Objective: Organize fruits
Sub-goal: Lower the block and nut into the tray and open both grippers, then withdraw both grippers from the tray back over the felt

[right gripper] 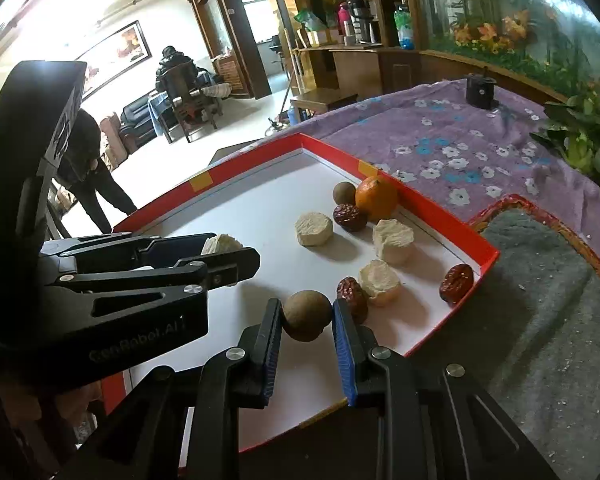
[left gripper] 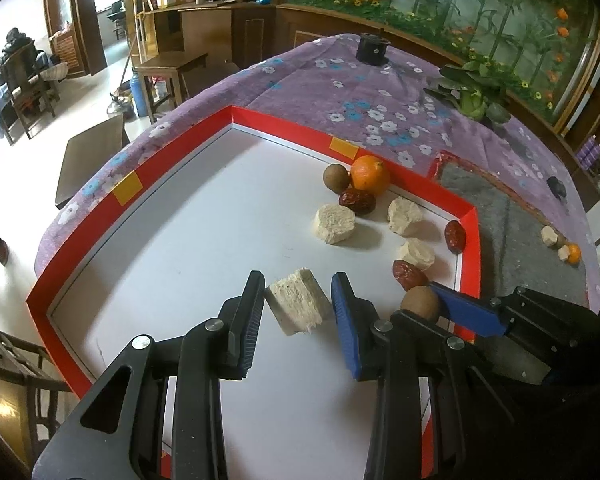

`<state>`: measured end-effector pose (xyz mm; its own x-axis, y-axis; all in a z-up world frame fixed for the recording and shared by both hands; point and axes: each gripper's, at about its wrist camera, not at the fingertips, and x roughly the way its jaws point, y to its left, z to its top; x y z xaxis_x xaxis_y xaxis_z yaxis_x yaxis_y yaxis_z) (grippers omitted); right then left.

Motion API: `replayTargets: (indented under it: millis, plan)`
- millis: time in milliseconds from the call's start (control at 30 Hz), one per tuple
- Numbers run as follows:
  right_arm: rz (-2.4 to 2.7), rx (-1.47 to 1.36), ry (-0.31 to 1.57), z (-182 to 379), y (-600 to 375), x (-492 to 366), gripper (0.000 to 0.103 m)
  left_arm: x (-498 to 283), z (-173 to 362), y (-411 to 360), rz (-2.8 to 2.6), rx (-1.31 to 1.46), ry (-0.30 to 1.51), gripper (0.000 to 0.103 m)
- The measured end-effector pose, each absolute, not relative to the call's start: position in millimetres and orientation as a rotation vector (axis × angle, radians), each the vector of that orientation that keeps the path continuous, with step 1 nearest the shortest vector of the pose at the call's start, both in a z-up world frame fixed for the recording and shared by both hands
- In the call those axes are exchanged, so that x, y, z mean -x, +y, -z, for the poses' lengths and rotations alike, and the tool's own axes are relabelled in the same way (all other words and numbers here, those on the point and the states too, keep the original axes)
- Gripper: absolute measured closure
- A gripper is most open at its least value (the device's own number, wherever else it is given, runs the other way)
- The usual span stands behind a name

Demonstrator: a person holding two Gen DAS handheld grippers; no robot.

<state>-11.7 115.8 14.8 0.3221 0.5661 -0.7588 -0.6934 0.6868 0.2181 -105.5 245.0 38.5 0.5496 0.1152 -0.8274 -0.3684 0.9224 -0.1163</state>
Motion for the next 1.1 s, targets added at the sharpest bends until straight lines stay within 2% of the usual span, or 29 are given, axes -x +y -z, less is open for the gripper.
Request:
replayTargets:
  millis: [300, 400, 500, 767, 900, 1100]
  plan:
    - [-0.834, 0.152, 0.919, -10.6, 114.2, 12.5, 0.076, 104.3, -36.2, 248.5, -0.314, 0.314, 0.966, 0.068]
    - [-0.841, 0.129, 0.925, -12.9, 108.7, 14.3, 0.067, 105.4, -36.8, 248.5, -0.315, 0.323, 0.962, 0.056]
    - [-0.843, 0.099, 0.919, -18.0, 101.2, 17.0, 0.066, 108.2, -40.8, 247.2, -0.313, 0.333, 0.946, 0.049]
    - [-0.822, 0.066, 0.873, -39.0, 71.6, 28.7, 0.065, 110.6, -57.7, 225.9, -0.290, 0.306, 0.907, 0.049]
    - [-0.779, 0.049, 0.849, -47.2, 46.3, 33.4, 0.059, 105.9, -64.7, 204.6, -0.263, 0.273, 0.895, 0.049]
    - [-0.691, 0.004, 0.834, -52.0, -0.1, 34.7, 0.058, 92.1, -69.2, 166.2, -0.204, 0.227, 0.896, 0.049]
